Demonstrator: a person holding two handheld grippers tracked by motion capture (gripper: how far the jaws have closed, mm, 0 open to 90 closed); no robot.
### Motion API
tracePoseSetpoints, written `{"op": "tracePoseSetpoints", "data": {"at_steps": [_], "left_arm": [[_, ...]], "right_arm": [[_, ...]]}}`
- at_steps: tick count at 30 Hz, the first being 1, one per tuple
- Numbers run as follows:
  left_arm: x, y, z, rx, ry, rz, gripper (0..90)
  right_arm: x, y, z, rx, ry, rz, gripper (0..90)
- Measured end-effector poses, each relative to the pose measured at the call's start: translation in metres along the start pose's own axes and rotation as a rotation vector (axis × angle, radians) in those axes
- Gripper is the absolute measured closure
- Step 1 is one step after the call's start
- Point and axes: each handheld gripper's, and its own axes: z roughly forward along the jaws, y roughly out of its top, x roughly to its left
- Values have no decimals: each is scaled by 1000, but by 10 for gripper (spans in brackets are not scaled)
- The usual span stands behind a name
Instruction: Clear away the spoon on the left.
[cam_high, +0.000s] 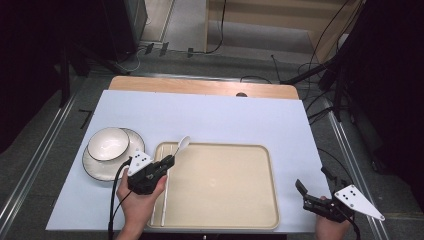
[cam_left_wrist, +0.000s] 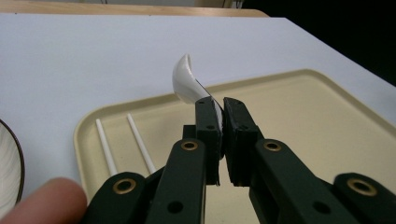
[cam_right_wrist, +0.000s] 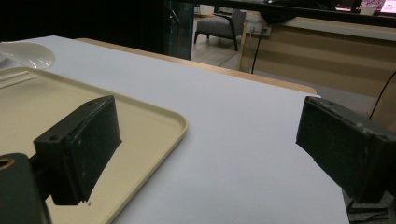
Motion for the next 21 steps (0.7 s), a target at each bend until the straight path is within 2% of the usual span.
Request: {"op": "tracePoseSetpoints", "data": {"at_steps": [4,9,16,18,21], "left_arm": [[-5,-5,8,22,3,-1,862],[-11,-8,17,68,4,19,862],[-16,-10,21,125,-2,20,852],[-16,-11,26,172,-27,18,783],[-18,-14,32,224,-26,35,642]], "right_arm": [[-1,0,0,0,-1,6,64],[-1,0,-1,-5,-5,4,64],[-1,0,-1,-4,-2,12,64],[-1,0,-1,-5,-2,9,64],[-1,0,-1,-7,-1,7,64]]}}
